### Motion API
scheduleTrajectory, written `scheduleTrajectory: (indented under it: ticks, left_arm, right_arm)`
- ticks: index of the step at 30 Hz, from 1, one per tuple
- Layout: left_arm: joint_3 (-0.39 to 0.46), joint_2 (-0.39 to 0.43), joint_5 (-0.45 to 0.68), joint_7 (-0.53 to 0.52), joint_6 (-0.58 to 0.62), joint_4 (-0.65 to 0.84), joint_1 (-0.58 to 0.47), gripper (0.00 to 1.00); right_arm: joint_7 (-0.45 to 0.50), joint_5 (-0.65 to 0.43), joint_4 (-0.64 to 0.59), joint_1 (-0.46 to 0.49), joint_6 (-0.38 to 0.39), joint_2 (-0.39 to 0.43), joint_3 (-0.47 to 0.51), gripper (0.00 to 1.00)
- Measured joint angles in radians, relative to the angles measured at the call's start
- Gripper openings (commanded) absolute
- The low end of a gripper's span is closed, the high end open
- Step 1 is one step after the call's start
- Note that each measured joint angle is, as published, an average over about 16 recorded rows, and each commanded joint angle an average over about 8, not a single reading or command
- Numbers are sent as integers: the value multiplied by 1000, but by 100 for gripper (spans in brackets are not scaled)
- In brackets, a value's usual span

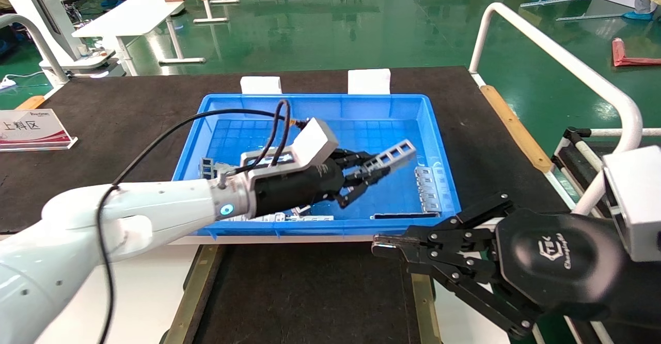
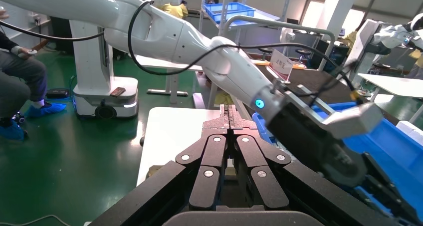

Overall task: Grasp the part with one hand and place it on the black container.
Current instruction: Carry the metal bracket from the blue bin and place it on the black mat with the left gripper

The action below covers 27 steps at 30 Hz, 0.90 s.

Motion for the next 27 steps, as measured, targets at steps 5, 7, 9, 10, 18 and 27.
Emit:
scheduleTrajectory:
  ticks: [5, 7, 9, 10, 18, 27]
  left_arm:
    - [-2, -70, -13, 1, 70, -114, 30, 0]
    - [0, -101, -16, -7, 79, -174, 49, 0]
    - [3, -134, -19, -19, 77, -241, 72, 0]
    - [5, -151, -20, -26, 72, -276, 85, 0]
    - [34, -283, -26, -94, -43, -546, 228, 0]
    - [64, -344, -34, -137, -264, -697, 410, 0]
  right_arm:
    - [0, 0, 0, 0, 0, 0, 0, 0]
    - [0, 0, 0, 0, 0, 0, 0, 0]
    - [0, 0, 0, 0, 0, 0, -1, 0]
    - [0, 0, 0, 0, 0, 0, -1, 0]
    - [-1, 1, 0, 0, 0, 0, -1, 0]
    - [-1, 1, 0, 0, 1, 1, -2, 0]
